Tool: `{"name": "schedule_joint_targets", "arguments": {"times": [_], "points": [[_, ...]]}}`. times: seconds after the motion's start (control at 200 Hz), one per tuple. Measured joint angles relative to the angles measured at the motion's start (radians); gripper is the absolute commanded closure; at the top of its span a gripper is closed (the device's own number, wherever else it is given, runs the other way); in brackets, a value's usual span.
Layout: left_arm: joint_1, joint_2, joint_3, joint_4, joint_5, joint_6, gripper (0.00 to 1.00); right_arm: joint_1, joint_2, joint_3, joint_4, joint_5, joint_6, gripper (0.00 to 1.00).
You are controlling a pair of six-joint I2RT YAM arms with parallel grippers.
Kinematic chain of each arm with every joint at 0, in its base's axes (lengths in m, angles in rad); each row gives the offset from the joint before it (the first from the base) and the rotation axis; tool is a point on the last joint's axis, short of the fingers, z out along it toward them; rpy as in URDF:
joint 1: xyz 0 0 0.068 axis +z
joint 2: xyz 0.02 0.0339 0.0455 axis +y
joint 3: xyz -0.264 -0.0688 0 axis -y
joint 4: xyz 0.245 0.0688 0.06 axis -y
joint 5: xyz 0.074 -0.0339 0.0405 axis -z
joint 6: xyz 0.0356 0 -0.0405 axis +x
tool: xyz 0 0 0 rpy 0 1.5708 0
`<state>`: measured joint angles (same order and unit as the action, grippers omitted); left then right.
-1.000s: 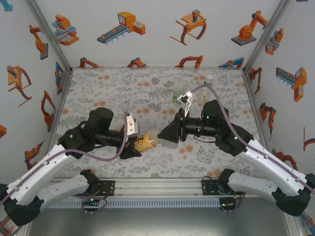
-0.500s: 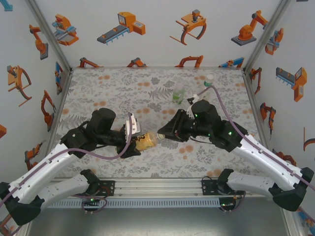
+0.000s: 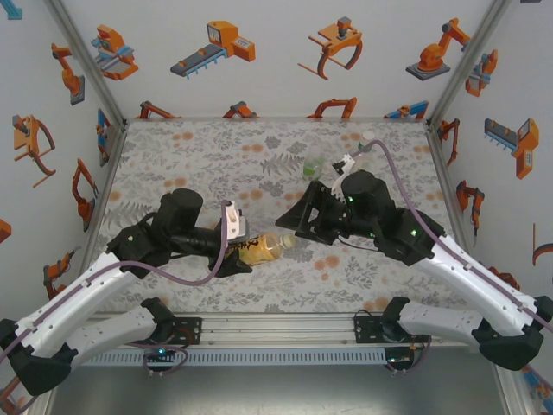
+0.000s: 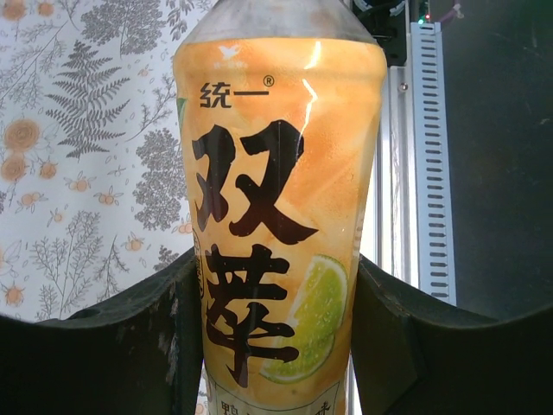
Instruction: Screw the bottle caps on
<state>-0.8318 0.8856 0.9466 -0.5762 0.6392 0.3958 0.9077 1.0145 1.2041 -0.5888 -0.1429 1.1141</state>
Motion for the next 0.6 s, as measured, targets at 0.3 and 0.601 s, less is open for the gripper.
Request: {"name": "schedule_joint_targets", "arguments": {"times": [0.3,0.601], "points": [[0.000,-0.020,0.000,0.001,0.026,0.002,1.00,0.000,-0.044,0.039,0.026,-0.056,-0.449,0.37],[0.000,-0.024,0.000,0.002,0.056,0.005,1.00,0.000,-0.032,0.064,0.041,-0.384,-1.089,0.39]]}}
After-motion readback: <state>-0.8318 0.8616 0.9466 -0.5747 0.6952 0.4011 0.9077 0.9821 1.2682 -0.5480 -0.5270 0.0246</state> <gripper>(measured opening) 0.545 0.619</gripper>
